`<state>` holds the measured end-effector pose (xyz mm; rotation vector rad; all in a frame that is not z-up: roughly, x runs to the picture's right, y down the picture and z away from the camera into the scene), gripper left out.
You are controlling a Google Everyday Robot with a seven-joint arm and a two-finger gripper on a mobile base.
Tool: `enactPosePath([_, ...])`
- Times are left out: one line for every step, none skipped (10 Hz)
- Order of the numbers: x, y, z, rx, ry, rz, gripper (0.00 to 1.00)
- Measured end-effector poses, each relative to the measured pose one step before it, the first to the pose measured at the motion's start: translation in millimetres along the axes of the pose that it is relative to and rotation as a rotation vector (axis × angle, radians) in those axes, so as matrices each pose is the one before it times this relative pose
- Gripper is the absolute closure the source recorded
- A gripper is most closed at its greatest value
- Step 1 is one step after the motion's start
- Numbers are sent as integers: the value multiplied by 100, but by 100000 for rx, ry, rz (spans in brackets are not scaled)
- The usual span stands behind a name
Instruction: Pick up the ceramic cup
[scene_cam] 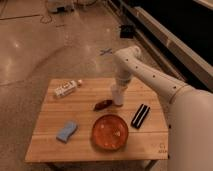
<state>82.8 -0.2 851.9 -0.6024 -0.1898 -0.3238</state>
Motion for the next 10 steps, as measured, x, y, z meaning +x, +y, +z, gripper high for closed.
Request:
enactPosePath([-428, -18, 66, -149, -23, 503, 91])
enactPosePath([-127, 114, 272, -450, -109, 1034, 98])
enactPosePath([407, 237, 312, -278, 14, 878, 100])
enactPosePath([795, 130, 33, 286, 133, 388, 100])
enactPosePath([694, -128, -313, 779, -53, -14, 100])
enactPosePath([-15, -606, -499, 848, -711, -1176, 100])
enactPosePath([-570, -792, -758, 916, -544, -1405, 100])
enactPosePath([-401, -714, -836, 1075, -306, -1633, 100])
enactPosePath([-278, -858, -1371, 1043, -868, -1872, 100])
enactPosePath([-186, -587, -775, 70, -520, -699, 100])
